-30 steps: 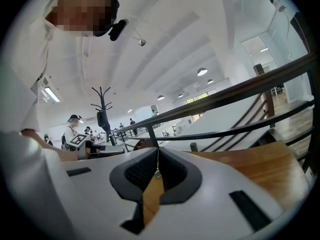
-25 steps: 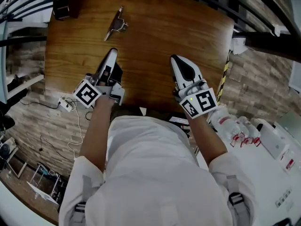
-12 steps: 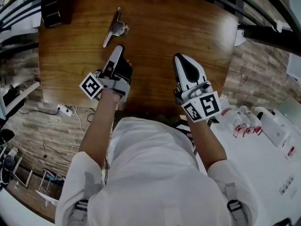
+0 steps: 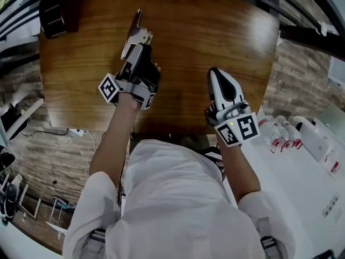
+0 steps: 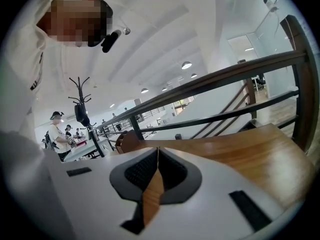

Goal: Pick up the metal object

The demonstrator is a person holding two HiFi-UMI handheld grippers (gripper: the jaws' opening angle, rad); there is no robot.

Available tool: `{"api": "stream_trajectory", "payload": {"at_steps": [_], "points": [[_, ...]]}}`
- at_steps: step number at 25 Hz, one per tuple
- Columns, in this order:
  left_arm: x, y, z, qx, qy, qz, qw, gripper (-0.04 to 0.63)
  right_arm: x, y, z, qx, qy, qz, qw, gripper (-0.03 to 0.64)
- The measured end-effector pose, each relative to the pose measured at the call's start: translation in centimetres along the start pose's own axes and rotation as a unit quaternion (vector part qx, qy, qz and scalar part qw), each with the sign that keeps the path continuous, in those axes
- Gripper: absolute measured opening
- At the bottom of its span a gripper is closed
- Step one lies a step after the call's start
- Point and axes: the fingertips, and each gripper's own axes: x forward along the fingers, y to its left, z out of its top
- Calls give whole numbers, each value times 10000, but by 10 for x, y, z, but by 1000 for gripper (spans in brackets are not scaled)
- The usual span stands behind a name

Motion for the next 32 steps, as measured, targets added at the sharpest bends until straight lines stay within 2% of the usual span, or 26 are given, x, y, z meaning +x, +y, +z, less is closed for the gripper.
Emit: {"api": "stream_trajectory", "payload": {"at_steps": [5, 12, 15, 17, 19, 20, 25, 32], "points": [[8, -2, 9, -73, -280, -137, 9995, 187, 0, -7, 5, -3, -71, -164, 9998, 25], [12, -1, 17, -461, -625, -361, 9963, 181, -1, -7, -2, 46, -35, -249, 9997, 25], [16, 2, 17, -530, -641, -322, 9960, 156, -1, -4, -4, 54, -15, -234, 9997, 25], [18, 7, 18, -555, -718, -208, 9957, 104, -1, -4, -3, 53, -25, -227, 9997, 25], [18, 12, 20, -527, -803, -78, 9953, 42, -2, -6, -1, 45, -49, -233, 9997, 25], [19, 13, 20, -521, -830, -48, 9952, 35, -2, -7, 0, 42, -62, -238, 9997, 25], [20, 14, 20, -513, -850, -15, 9951, 25, -6, -11, 0, 97, -94, -256, 9996, 25], [19, -14, -2, 41, -498, -88, 9987, 21, -17, -6, 9, 104, -225, -129, 9996, 25]]}}
